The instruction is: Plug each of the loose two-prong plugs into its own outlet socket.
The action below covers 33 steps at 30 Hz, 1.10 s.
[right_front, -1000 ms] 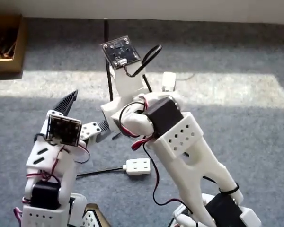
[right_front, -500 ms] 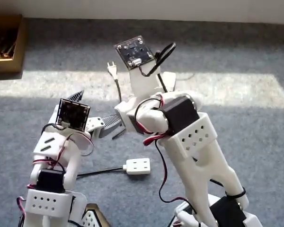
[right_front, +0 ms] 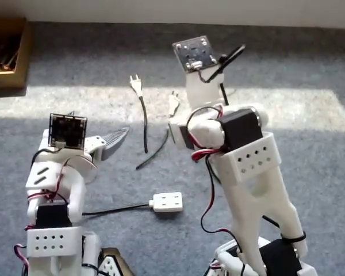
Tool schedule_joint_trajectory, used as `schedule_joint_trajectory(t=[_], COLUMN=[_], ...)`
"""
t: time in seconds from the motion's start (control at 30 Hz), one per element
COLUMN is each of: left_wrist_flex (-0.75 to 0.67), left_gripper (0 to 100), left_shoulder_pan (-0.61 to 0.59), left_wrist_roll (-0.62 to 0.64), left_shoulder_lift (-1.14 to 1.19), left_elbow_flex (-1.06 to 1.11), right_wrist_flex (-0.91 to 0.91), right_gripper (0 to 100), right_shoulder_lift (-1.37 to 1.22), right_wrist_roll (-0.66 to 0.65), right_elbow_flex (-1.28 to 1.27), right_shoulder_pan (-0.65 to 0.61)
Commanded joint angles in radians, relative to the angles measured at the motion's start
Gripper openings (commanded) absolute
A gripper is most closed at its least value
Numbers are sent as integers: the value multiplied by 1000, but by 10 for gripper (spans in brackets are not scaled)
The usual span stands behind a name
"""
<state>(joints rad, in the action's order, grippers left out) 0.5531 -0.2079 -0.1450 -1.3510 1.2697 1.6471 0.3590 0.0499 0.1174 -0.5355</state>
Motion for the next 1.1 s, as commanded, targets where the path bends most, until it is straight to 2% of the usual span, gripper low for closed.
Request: schedule_joint_trajectory(t=[0.0,0.1,0.3,0.4,0.8,1.07], left_wrist_flex=[-89,-170,-172,-172,-172,-172], left_gripper=[443,443,444,445,446,446], left_shoulder_pan=[-104,-160,-173,-176,-189,-189], left_wrist_roll=[8,9,5,5,5,5], left_shoulder_lift=[2,4,4,4,4,-1], left_elbow_flex=[27,87,143,147,148,165], right_wrist_flex=[85,84,65,64,-84,-127], right_gripper=[5,5,5,5,5,5], right_shoulder_lift=[39,47,48,42,45,41], right_wrist_roll=[-9,-21,-324,-440,-589,-660], right_elbow_flex=[-53,-206,-374,-377,-578,-579], right_shoulder_pan=[-27,-108,-272,-266,-208,-193])
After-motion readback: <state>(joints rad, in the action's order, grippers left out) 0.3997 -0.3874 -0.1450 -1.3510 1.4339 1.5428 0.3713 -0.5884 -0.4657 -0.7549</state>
